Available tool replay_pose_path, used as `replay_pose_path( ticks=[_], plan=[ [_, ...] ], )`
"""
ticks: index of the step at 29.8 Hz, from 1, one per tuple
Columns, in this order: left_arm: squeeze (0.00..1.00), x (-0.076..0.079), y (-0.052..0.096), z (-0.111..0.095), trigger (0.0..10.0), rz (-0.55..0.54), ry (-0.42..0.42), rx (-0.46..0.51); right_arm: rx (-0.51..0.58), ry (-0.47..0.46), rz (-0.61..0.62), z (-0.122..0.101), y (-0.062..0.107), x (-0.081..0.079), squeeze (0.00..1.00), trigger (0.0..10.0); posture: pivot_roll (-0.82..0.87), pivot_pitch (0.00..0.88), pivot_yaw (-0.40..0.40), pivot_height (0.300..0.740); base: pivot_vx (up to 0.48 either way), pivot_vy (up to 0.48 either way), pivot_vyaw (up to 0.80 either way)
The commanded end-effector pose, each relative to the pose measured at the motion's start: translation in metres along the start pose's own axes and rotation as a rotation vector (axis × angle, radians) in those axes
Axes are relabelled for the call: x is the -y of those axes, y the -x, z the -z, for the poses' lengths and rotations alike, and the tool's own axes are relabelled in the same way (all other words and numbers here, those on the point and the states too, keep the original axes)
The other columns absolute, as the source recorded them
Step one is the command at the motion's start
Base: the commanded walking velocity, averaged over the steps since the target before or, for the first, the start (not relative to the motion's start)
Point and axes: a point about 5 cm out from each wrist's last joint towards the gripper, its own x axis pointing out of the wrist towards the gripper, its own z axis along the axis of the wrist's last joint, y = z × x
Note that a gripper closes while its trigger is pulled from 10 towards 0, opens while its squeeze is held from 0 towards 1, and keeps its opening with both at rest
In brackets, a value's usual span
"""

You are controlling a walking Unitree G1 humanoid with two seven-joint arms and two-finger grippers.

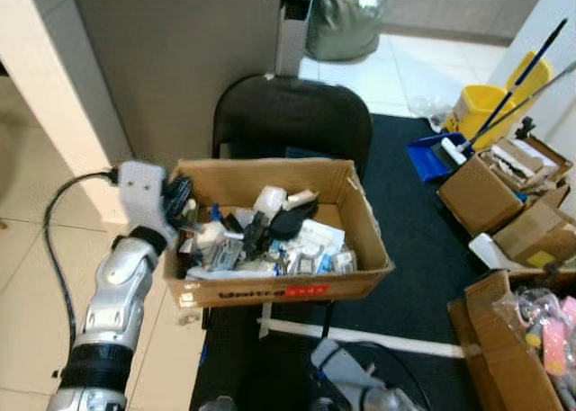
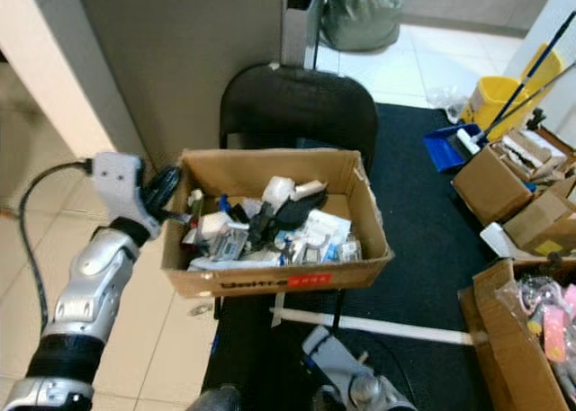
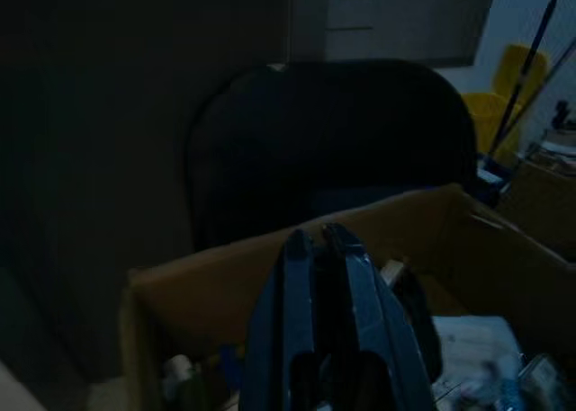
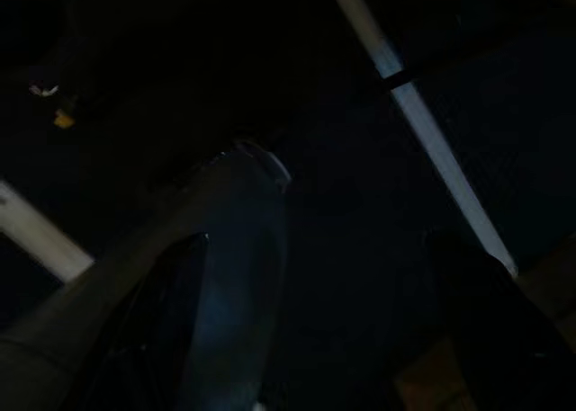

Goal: Picking trash to rubbish bin

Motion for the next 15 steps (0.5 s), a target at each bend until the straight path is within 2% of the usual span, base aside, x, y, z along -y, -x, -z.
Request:
replay_pose_path(
  ticks=[1, 6, 11, 12, 13, 15],
  plan=[
    [0.00, 0.009, 0.006, 0.007, 10.0, 0.074, 0.029, -0.032, -0.051, 0.000, -0.040, 0.016, -0.001, -0.011, 0.00, 10.0, 0.12, 0.133, -0.014, 0.740, 0.000, 0.000, 0.00],
    [0.00, 0.021, 0.009, 0.009, 10.0, 0.176, 0.066, -0.041, -0.052, 0.002, -0.041, 0.016, -0.001, -0.011, 0.00, 10.0, 0.12, 0.134, -0.015, 0.740, 0.000, 0.000, 0.00],
    [0.00, 0.015, 0.013, 0.021, 10.0, 0.145, 0.097, -0.078, -0.053, 0.004, -0.042, 0.016, -0.001, -0.011, 0.00, 10.0, 0.11, 0.133, -0.017, 0.740, 0.000, 0.000, 0.00],
    [0.70, 0.013, 0.014, 0.022, 10.0, 0.134, 0.107, -0.078, -0.053, 0.005, -0.042, 0.016, -0.001, -0.011, 0.00, 10.0, 0.11, 0.133, -0.017, 0.740, 0.000, 0.000, 0.00],
    [1.00, 0.011, 0.015, 0.024, 10.0, 0.126, 0.122, -0.077, -0.053, 0.005, -0.042, 0.016, -0.001, -0.011, 0.00, 10.0, 0.11, 0.133, -0.017, 0.740, 0.000, 0.000, 0.00],
    [1.00, 0.010, 0.018, 0.028, 10.0, 0.134, 0.145, -0.083, -0.053, 0.006, -0.041, 0.016, -0.001, -0.011, 0.00, 10.0, 0.12, 0.131, -0.018, 0.740, 0.000, 0.000, 0.00]
  ],
)
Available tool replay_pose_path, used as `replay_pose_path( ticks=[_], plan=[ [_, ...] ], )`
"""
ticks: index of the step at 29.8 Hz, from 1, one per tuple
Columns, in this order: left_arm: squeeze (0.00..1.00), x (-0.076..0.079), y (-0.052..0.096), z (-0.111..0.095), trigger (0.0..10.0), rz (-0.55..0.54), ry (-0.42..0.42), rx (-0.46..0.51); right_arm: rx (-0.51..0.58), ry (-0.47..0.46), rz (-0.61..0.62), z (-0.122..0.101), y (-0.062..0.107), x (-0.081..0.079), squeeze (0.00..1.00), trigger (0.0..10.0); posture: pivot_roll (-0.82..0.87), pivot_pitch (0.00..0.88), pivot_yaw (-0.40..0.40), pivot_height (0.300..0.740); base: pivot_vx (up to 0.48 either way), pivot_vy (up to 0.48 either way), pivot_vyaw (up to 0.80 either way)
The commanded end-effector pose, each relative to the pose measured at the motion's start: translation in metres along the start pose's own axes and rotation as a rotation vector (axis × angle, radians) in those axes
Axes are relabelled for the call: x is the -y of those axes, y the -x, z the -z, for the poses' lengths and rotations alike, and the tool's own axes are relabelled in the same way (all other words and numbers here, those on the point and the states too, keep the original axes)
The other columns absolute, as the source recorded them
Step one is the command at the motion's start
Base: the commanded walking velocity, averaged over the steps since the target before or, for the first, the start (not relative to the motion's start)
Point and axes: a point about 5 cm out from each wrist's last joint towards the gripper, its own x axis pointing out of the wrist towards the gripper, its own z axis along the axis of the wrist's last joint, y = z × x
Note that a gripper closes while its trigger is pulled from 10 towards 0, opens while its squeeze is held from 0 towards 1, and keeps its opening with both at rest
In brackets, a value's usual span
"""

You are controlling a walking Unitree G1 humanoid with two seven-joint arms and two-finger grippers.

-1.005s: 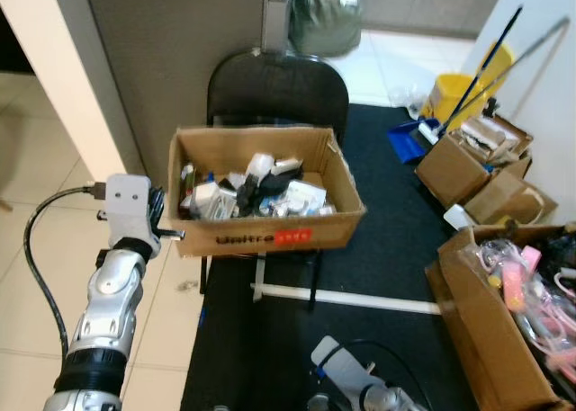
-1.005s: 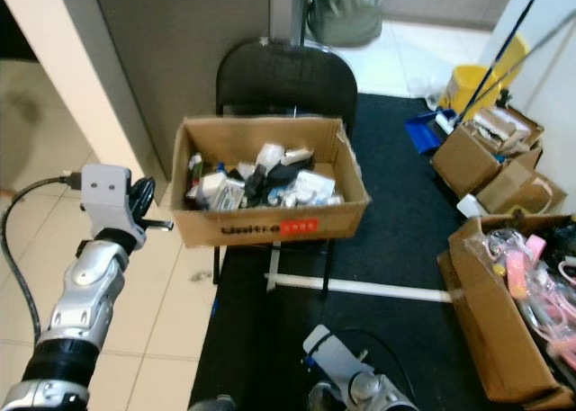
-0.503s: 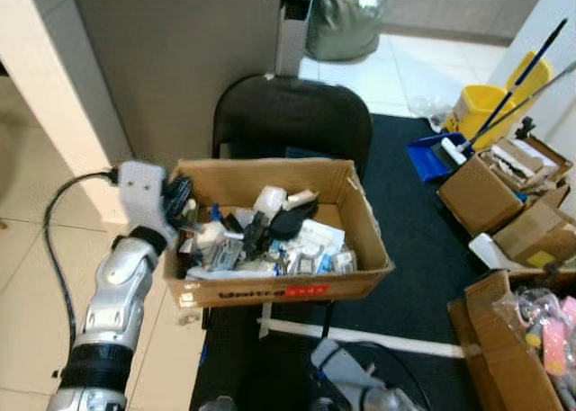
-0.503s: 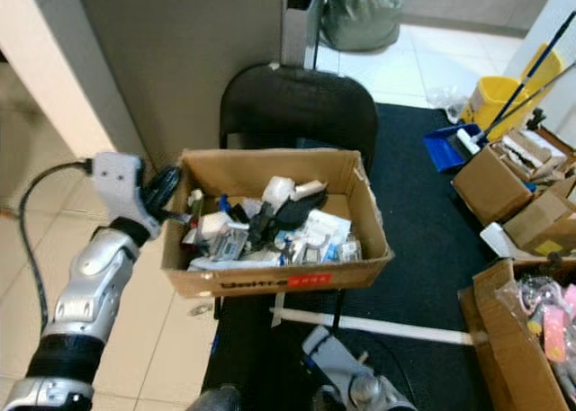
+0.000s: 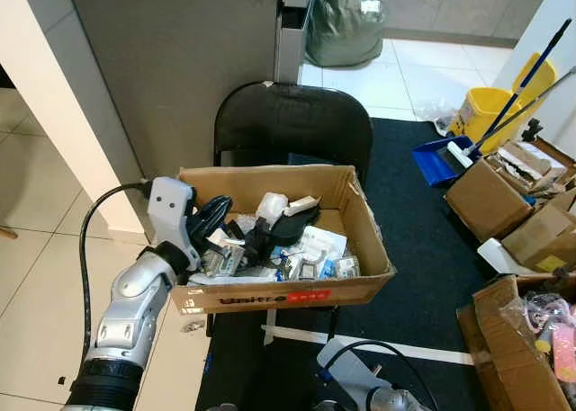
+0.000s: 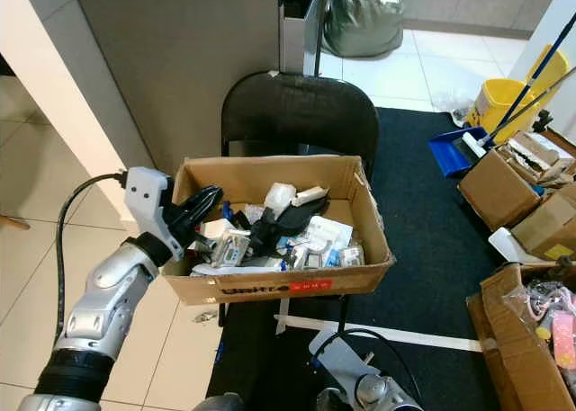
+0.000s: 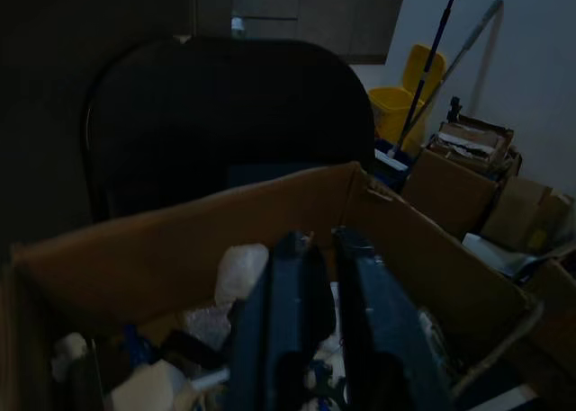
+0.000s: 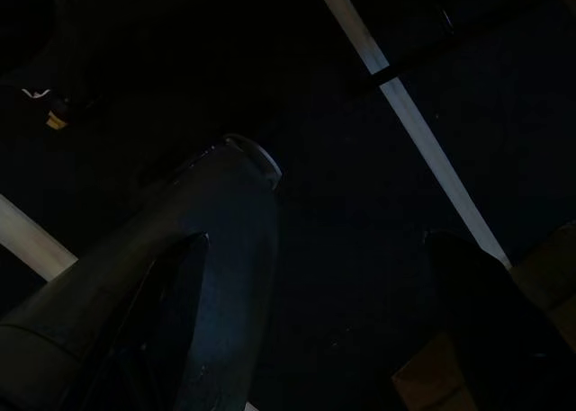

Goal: Picking trash to rubbish bin

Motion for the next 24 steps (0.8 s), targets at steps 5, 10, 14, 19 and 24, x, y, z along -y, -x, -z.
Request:
replay_pose_path(
  ticks=[5, 10, 14, 19, 24],
  plan=[
    [1.00, -0.015, 0.010, 0.013, 10.0, -0.081, -0.013, -0.023, -0.053, 0.010, -0.041, 0.015, -0.001, -0.011, 0.00, 10.0, 0.11, 0.127, -0.023, 0.740, 0.000, 0.000, 0.00],
    [1.00, -0.030, 0.013, 0.012, 10.0, -0.192, -0.043, -0.019, -0.053, 0.013, -0.040, 0.015, -0.001, -0.010, 0.00, 10.0, 0.11, 0.122, -0.027, 0.740, 0.000, 0.000, 0.00],
    [1.00, -0.036, 0.011, 0.007, 10.0, -0.275, -0.013, 0.012, -0.053, 0.018, -0.040, 0.016, -0.001, -0.010, 0.00, 10.0, 0.11, 0.121, -0.028, 0.740, 0.000, 0.000, 0.00],
    [0.00, -0.017, 0.004, 0.015, 10.0, -0.190, 0.048, -0.008, -0.053, 0.023, -0.041, 0.016, -0.001, -0.010, 0.00, 10.0, 0.11, 0.119, -0.028, 0.740, 0.000, 0.000, 0.00],
    [0.00, 0.005, 0.002, 0.027, 10.0, -0.093, 0.101, -0.049, -0.052, 0.020, -0.044, 0.016, -0.001, -0.011, 0.00, 10.0, 0.11, 0.123, -0.022, 0.740, -0.058, 0.000, 0.00]
  ],
)
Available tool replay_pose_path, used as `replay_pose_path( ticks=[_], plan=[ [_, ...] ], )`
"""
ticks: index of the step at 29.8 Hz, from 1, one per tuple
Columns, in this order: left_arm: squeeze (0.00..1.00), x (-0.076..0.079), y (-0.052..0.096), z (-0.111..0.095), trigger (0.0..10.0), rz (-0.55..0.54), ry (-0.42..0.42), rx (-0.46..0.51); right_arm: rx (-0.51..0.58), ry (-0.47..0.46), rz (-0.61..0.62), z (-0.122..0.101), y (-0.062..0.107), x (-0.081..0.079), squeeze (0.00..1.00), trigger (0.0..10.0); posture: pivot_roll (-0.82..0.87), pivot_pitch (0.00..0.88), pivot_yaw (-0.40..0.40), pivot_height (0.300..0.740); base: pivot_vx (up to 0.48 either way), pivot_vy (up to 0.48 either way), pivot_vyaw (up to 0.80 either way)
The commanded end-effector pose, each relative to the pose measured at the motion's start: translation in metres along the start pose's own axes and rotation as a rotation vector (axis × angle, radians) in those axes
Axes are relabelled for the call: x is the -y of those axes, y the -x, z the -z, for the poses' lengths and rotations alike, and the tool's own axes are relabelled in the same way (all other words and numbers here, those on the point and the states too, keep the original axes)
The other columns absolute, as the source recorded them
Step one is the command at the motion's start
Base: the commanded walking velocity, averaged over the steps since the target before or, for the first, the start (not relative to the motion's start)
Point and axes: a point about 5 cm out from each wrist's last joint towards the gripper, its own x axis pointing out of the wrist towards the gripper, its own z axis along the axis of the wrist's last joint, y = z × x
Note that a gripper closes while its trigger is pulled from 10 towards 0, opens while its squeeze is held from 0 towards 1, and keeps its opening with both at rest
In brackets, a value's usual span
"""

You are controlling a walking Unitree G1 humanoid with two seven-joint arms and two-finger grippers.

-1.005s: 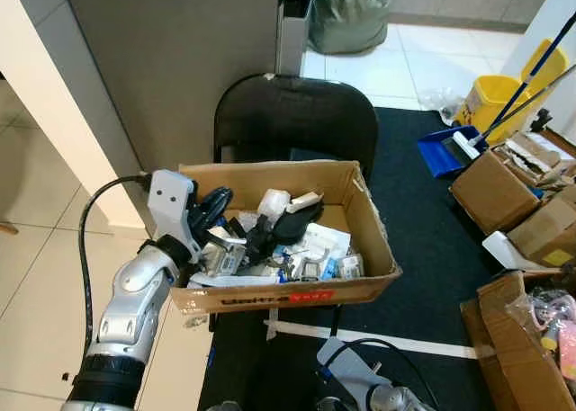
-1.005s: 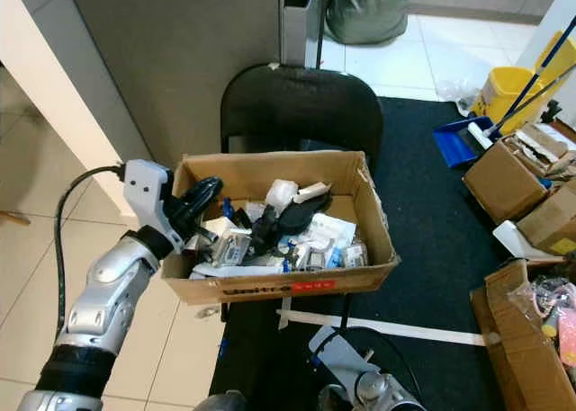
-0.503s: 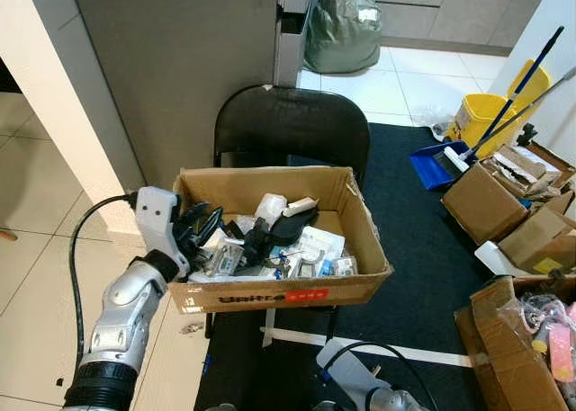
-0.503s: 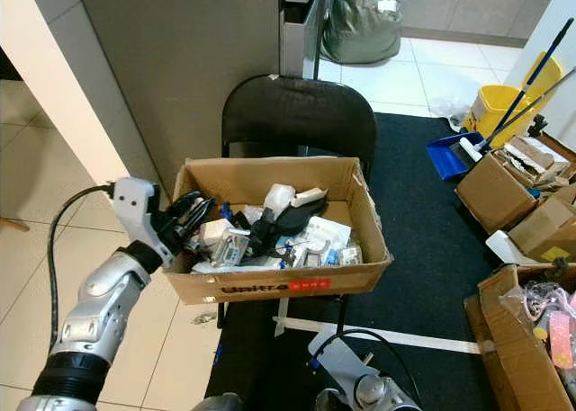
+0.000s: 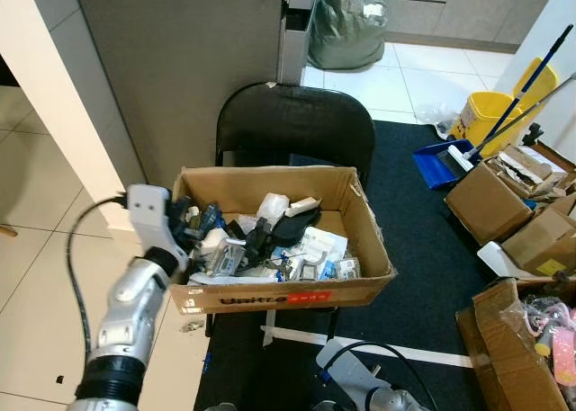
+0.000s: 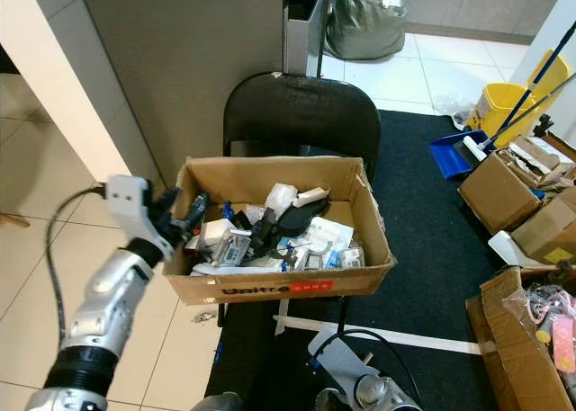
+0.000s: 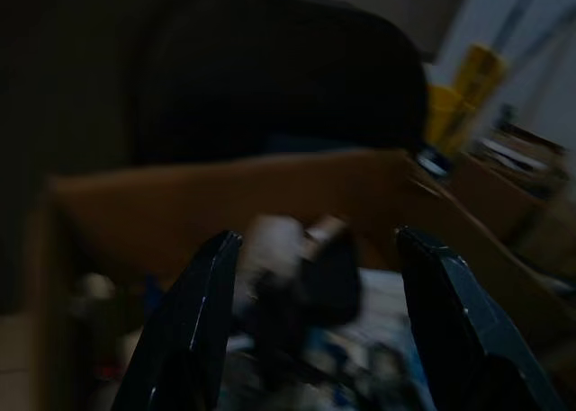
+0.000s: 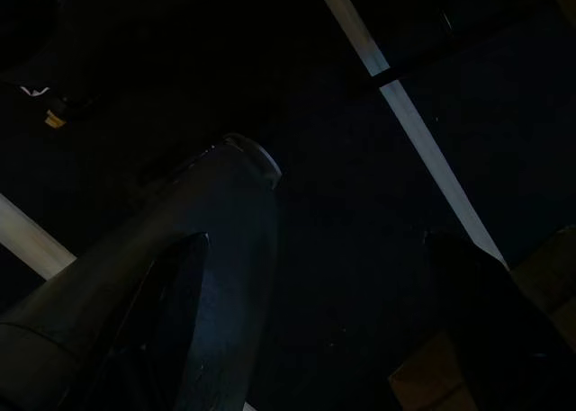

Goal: Picking trash to rubbish bin

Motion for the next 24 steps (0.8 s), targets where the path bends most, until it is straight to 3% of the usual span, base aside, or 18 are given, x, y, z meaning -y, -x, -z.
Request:
replay_pose_path(
  ticks=[1, 3, 8, 19, 24],
  plan=[
    [0.00, 0.009, 0.001, 0.005, 10.0, 0.048, 0.025, -0.021, -0.054, 0.012, -0.044, 0.016, -0.001, -0.011, 0.00, 10.0, 0.11, 0.126, -0.020, 0.740, -0.292, 0.000, 0.00],
    [0.00, 0.017, 0.002, 0.007, 10.0, 0.084, 0.037, -0.035, -0.055, 0.011, -0.047, 0.016, -0.001, -0.012, 0.00, 10.0, 0.12, 0.130, -0.019, 0.740, -0.294, 0.000, 0.00],
    [0.00, 0.019, 0.002, 0.009, 10.0, 0.088, 0.031, -0.045, -0.057, 0.011, -0.050, 0.015, -0.001, -0.012, 0.00, 10.0, 0.12, 0.130, -0.017, 0.740, -0.290, 0.000, 0.00],
    [0.00, 0.007, 0.011, 0.014, 10.0, 0.070, 0.015, -0.079, -0.054, 0.004, -0.052, 0.015, -0.001, -0.012, 0.00, 10.0, 0.12, 0.131, -0.013, 0.740, -0.231, 0.000, 0.00],
    [0.00, -0.011, 0.026, 0.024, 10.0, -0.009, 0.022, -0.118, -0.054, 0.009, -0.053, 0.015, -0.001, -0.012, 0.00, 10.0, 0.12, 0.132, -0.016, 0.740, -0.266, 0.000, 0.00]
  ],
)
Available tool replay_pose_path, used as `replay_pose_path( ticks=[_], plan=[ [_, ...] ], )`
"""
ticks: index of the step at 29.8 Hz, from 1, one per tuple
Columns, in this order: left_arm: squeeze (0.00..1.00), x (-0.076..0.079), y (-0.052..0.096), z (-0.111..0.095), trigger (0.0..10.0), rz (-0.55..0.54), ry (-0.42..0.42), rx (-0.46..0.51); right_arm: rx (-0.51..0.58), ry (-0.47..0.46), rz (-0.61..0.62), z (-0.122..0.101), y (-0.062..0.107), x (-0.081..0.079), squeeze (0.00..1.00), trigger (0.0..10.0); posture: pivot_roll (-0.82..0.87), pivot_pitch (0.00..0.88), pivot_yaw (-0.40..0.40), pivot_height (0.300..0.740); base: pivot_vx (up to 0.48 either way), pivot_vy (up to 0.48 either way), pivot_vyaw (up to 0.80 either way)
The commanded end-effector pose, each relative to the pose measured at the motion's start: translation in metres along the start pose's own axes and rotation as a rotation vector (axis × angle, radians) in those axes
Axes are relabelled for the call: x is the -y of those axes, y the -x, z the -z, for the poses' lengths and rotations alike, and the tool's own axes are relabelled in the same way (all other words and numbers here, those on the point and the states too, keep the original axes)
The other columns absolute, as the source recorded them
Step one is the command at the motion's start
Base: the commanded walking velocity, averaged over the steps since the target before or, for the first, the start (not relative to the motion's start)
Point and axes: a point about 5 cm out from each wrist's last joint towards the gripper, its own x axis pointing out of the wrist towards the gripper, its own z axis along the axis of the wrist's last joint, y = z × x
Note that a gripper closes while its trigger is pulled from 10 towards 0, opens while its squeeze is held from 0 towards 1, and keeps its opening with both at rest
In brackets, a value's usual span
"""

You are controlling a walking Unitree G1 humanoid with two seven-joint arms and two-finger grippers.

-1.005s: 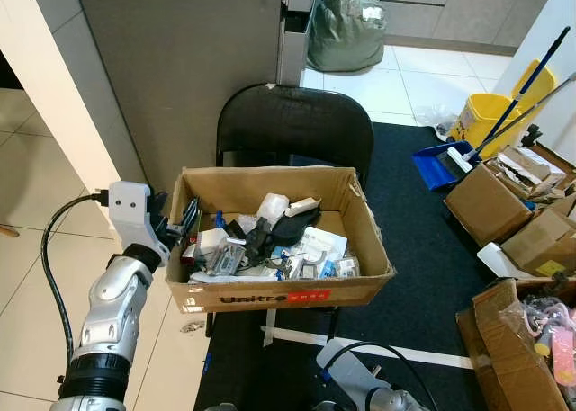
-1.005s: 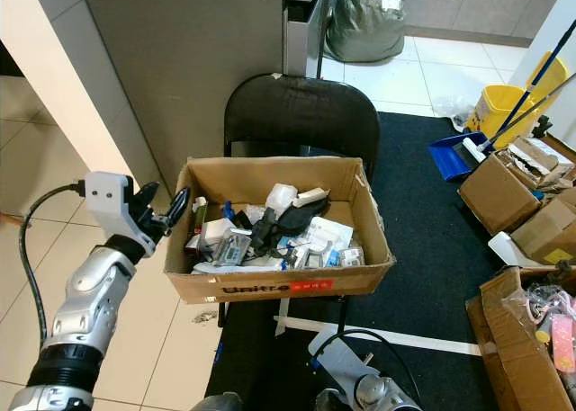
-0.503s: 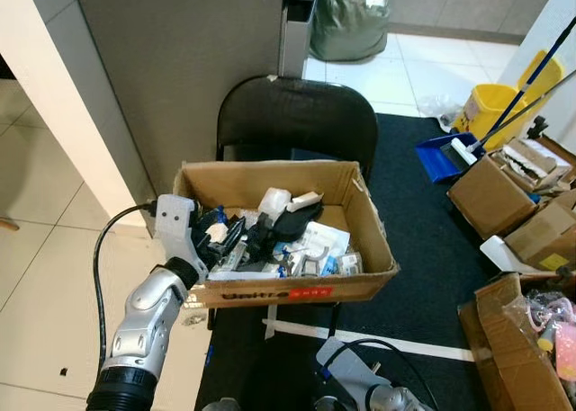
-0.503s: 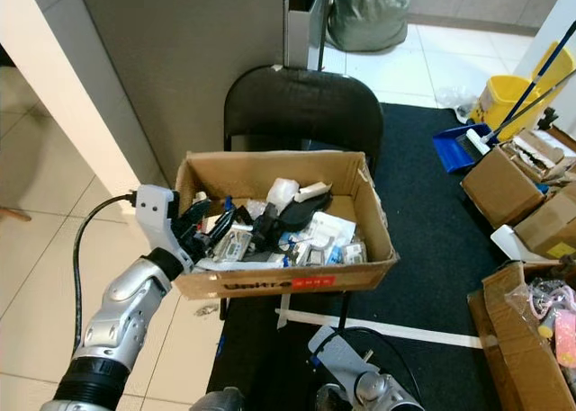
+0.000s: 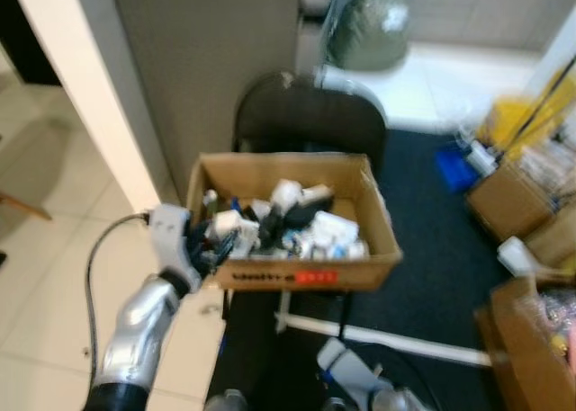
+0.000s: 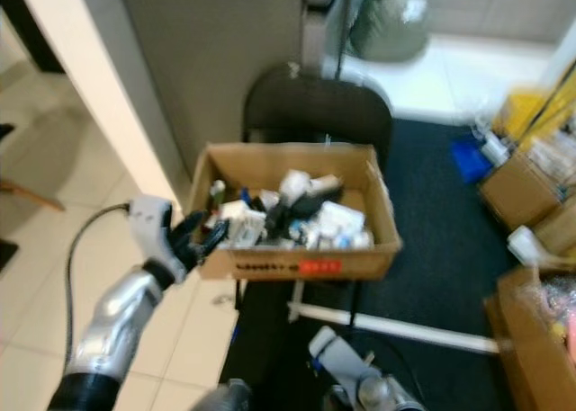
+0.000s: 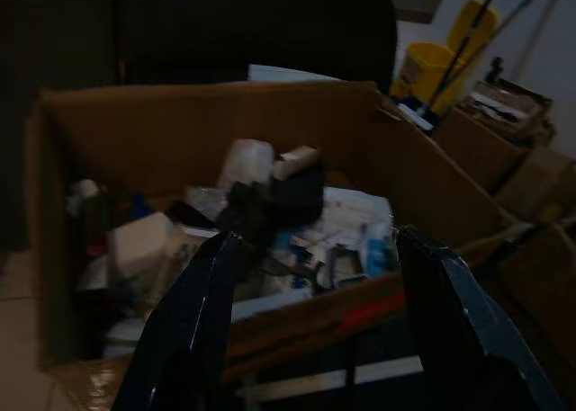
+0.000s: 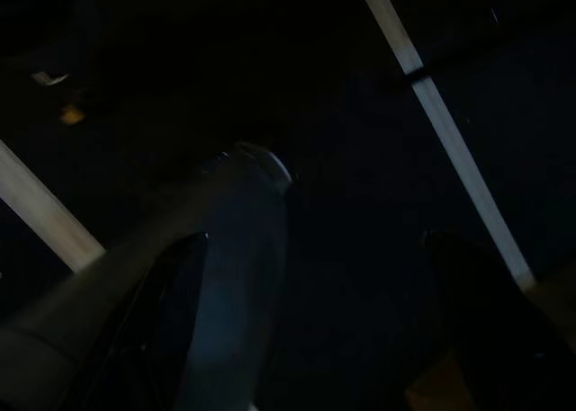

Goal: Picking trash to rubbish bin

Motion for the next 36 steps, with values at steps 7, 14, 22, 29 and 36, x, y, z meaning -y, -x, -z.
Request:
replay_pose_path(
  ticks=[7, 14, 22, 29, 36],
  plan=[
    [0.00, -0.040, 0.031, 0.034, 10.0, -0.188, 0.041, -0.127, -0.040, 0.007, -0.040, 0.011, -0.001, -0.012, 0.00, 10.0, 0.12, 0.132, -0.016, 0.740, -0.271, 0.000, 0.00],
    [0.00, -0.073, 0.090, 0.094, 10.0, -0.549, 0.140, -0.382, -0.047, 0.007, -0.042, 0.012, -0.001, -0.012, 0.00, 10.0, 0.12, 0.134, -0.016, 0.740, 0.000, 0.000, -0.46],
    [0.00, -0.053, 0.155, 0.153, 10.0, -0.723, 0.217, -0.687, -0.057, 0.013, -0.042, 0.013, -0.001, -0.012, 0.00, 10.0, 0.12, 0.138, -0.021, 0.740, 0.000, 0.000, -0.80],
    [0.00, -0.019, 0.189, 0.186, 10.0, -0.709, 0.222, -0.911, -0.068, 0.028, -0.040, 0.014, -0.001, -0.011, 0.00, 10.0, 0.12, 0.136, -0.029, 0.740, 0.000, 0.000, -0.80],
    [0.00, 0.017, 0.204, 0.207, 10.0, -0.487, 0.073, -1.140, -0.072, 0.042, -0.038, 0.014, -0.001, -0.010, 0.00, 10.0, 0.12, 0.124, -0.033, 0.740, 0.000, 0.000, -0.80]
  ],
)
